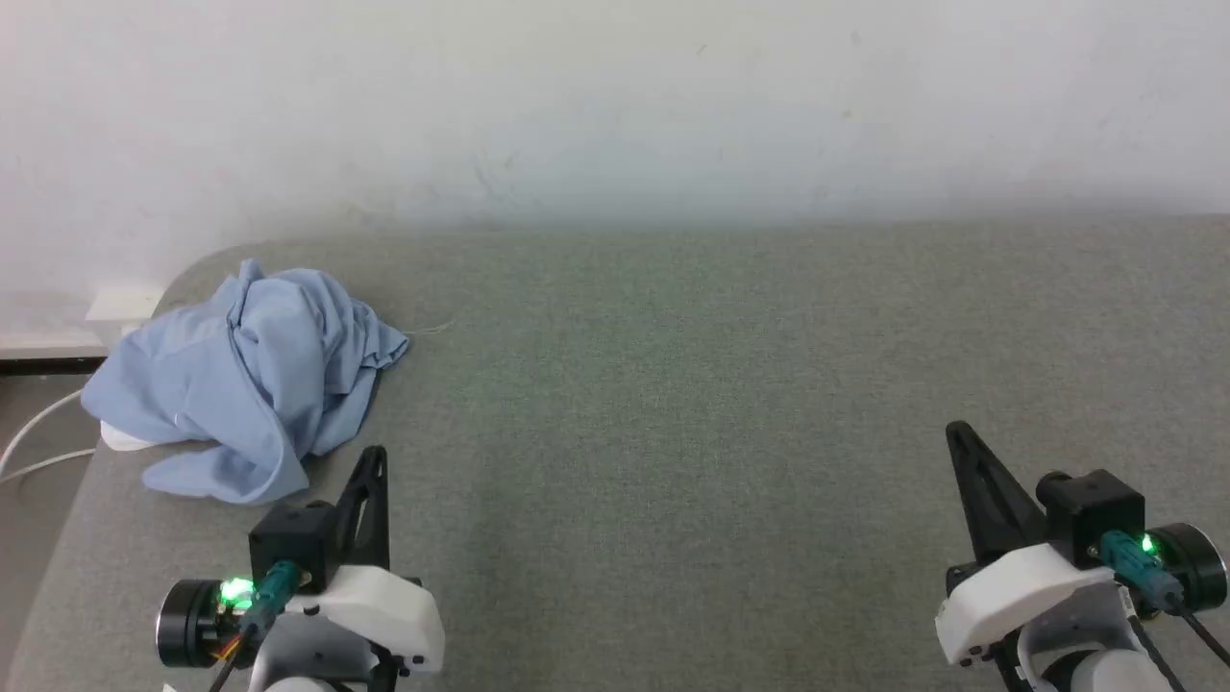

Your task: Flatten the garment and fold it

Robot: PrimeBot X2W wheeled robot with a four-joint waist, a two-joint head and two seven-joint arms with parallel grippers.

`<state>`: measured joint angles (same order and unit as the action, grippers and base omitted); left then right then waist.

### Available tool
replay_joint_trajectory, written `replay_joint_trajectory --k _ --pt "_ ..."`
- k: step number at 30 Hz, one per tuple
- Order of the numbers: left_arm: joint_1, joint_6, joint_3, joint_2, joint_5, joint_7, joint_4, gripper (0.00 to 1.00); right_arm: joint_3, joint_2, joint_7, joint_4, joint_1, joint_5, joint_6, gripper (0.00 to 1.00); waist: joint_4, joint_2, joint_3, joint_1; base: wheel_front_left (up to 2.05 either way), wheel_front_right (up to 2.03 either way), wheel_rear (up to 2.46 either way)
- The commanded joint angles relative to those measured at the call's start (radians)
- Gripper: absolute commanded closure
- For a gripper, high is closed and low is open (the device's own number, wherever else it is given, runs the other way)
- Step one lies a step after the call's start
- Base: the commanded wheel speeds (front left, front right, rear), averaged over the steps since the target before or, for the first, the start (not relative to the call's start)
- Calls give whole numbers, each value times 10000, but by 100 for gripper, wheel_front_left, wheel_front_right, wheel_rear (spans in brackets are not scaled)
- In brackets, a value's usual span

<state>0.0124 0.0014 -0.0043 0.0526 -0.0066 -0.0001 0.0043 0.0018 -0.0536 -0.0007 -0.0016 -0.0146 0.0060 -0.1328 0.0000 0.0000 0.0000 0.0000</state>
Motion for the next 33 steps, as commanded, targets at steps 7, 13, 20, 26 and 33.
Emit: replay_joint_trajectory --k 7,13,20,26,33 --pt "-124 -14 43 -24 66 1 -43 100 -18 34 7 16 146 -60 21 100 0 0 0 0 0 0 0" --pt "2 -1 -12 2 -10 -8 5 0 2 -4 -7 -3 -8 11 0 0 0 0 1 0 0 0 0" --pt "-31 6 -105 0 -181 -156 48 0 -39 -2 -154 2 -53 127 1 0 18 0 -5 0 0 0 0" --pt "-56 26 -165 -1 -343 -281 69 0 -79 0 -280 -4 -102 219 2 0 157 0 -17 0 0 0 0" --pt "-80 98 -162 -2 -591 -428 79 0 -112 2 -426 -72 -142 312 3 0 561 0 -10 0 0 0 0"
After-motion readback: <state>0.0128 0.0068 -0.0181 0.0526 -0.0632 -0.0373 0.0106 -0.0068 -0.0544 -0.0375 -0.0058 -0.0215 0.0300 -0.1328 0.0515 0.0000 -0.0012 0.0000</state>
